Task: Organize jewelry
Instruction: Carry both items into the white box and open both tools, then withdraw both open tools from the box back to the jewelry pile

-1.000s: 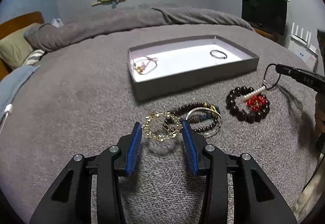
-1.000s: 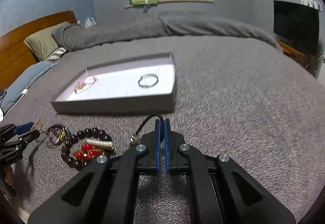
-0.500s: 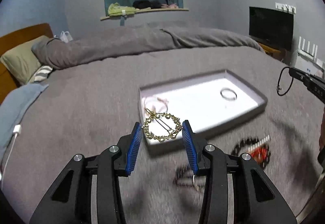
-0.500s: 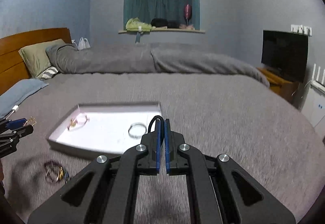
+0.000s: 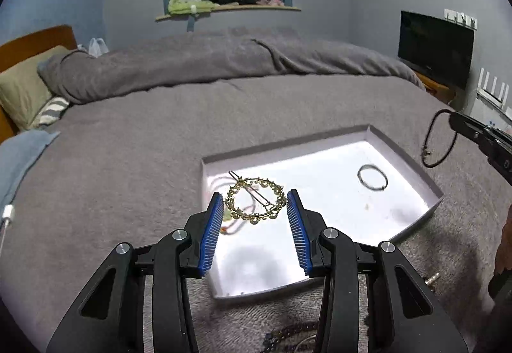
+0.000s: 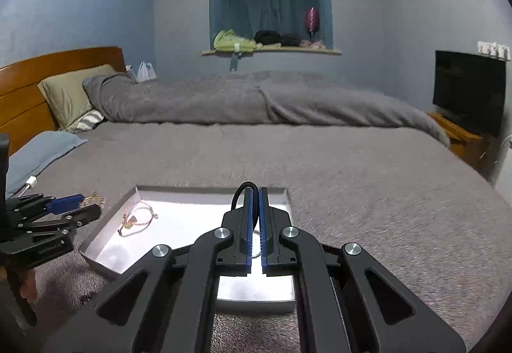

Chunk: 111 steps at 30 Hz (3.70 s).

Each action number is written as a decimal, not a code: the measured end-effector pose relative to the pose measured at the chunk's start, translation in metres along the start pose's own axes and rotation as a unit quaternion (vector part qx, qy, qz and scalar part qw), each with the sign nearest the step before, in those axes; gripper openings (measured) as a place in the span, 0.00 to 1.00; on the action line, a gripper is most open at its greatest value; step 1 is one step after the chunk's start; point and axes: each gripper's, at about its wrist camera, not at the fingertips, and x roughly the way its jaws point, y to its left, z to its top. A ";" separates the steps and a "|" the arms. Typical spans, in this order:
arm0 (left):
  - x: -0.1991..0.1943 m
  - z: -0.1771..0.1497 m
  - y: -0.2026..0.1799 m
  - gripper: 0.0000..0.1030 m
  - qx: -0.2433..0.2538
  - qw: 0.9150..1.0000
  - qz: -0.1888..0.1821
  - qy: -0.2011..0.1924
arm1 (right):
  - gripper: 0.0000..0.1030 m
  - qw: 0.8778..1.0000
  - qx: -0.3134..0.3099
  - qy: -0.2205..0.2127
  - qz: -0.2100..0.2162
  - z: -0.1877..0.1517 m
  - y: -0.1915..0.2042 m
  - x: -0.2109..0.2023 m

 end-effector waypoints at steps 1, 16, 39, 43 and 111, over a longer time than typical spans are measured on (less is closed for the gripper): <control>0.006 -0.003 -0.001 0.41 0.003 1.000 -0.003 0.007 | 0.03 1.000 0.004 0.011 0.008 -0.004 -0.002 0.006; 0.045 -0.032 0.012 0.41 0.000 0.996 -0.020 0.084 | 0.03 0.991 0.019 0.131 0.029 -0.047 -0.010 0.055; 0.040 -0.032 0.007 0.69 0.008 0.997 -0.022 0.071 | 0.63 0.993 0.001 0.110 0.036 -0.048 0.000 0.039; 0.031 -0.030 0.003 0.76 0.015 0.999 -0.010 0.049 | 0.74 0.995 0.006 0.095 0.039 -0.044 -0.001 0.033; -0.055 -0.090 0.011 0.92 -0.009 1.000 0.002 -0.005 | 0.95 0.998 0.038 0.043 -0.029 -0.094 -0.011 -0.054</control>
